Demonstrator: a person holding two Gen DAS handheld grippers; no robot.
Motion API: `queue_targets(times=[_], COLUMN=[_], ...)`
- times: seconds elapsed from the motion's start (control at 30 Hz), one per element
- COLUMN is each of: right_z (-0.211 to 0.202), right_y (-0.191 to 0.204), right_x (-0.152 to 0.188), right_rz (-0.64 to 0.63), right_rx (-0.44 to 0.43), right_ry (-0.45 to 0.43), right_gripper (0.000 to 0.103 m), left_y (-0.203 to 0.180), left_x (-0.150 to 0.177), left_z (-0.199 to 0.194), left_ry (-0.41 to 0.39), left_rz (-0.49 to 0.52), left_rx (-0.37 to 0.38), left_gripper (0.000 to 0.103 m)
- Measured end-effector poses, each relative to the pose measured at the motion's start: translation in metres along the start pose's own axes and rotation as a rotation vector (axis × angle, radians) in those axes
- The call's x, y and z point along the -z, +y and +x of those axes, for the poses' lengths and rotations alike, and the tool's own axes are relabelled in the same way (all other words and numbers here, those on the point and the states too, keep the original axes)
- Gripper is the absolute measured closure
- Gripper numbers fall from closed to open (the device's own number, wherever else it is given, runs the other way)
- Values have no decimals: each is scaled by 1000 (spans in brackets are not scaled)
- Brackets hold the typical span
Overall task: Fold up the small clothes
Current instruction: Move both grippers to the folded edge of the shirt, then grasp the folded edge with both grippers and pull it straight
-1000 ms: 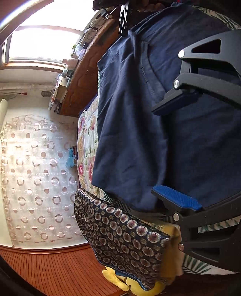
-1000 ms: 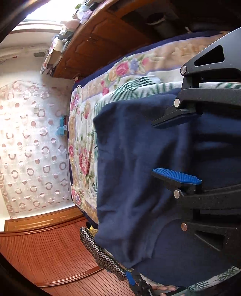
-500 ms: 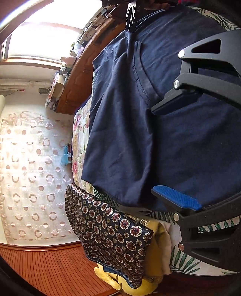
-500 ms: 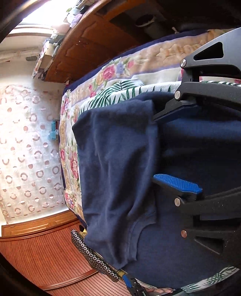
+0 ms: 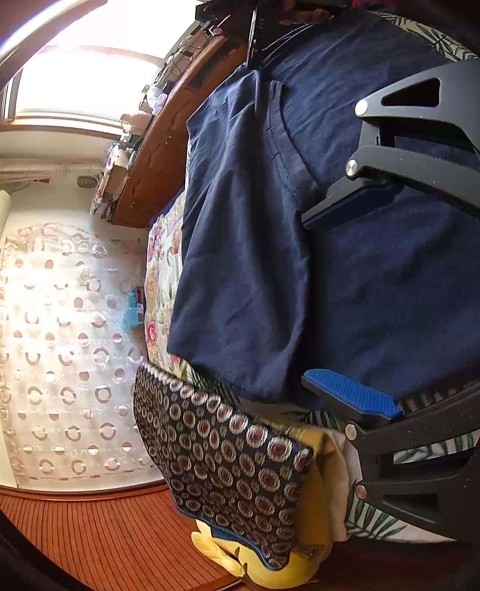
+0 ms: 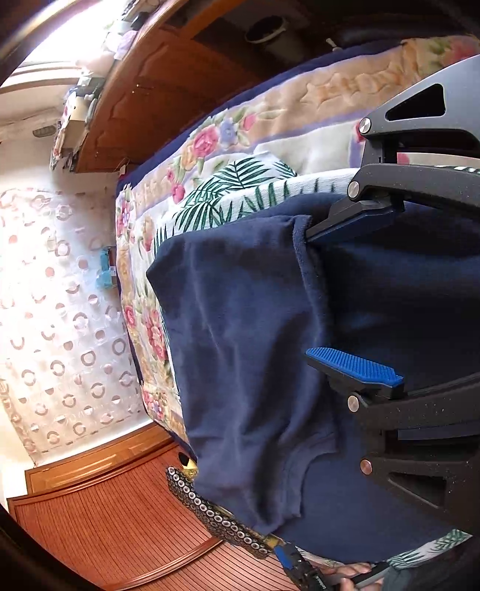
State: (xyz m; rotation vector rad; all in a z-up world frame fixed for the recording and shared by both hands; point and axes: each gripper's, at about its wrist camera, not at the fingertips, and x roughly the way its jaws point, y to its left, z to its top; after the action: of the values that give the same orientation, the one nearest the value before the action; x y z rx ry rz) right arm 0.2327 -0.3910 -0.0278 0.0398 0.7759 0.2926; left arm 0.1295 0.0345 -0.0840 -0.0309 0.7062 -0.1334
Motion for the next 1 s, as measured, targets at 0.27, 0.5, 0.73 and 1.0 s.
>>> queue_targets(times=[0.27,0.5,0.73,1.0], right_z=[6,4,5,5], right_y=[2,3,4,12], right_x=[6,4,4,-1], right_rz=[-13,-18,-32,-68], right_rx=[12,20,33,58], right_ry=[1,2,5,8], right_gripper=[44,43,43,52], left_y=[21,20,24,20], left_x=[-13,-18,-26,-29], left_z=[19,39,55,51], left_ry=[87,141,170,135], left_rz=[-70,-70,-87,-19], left_rx=[5,-55,-65,-66], left_gripper=[55,60,60,100])
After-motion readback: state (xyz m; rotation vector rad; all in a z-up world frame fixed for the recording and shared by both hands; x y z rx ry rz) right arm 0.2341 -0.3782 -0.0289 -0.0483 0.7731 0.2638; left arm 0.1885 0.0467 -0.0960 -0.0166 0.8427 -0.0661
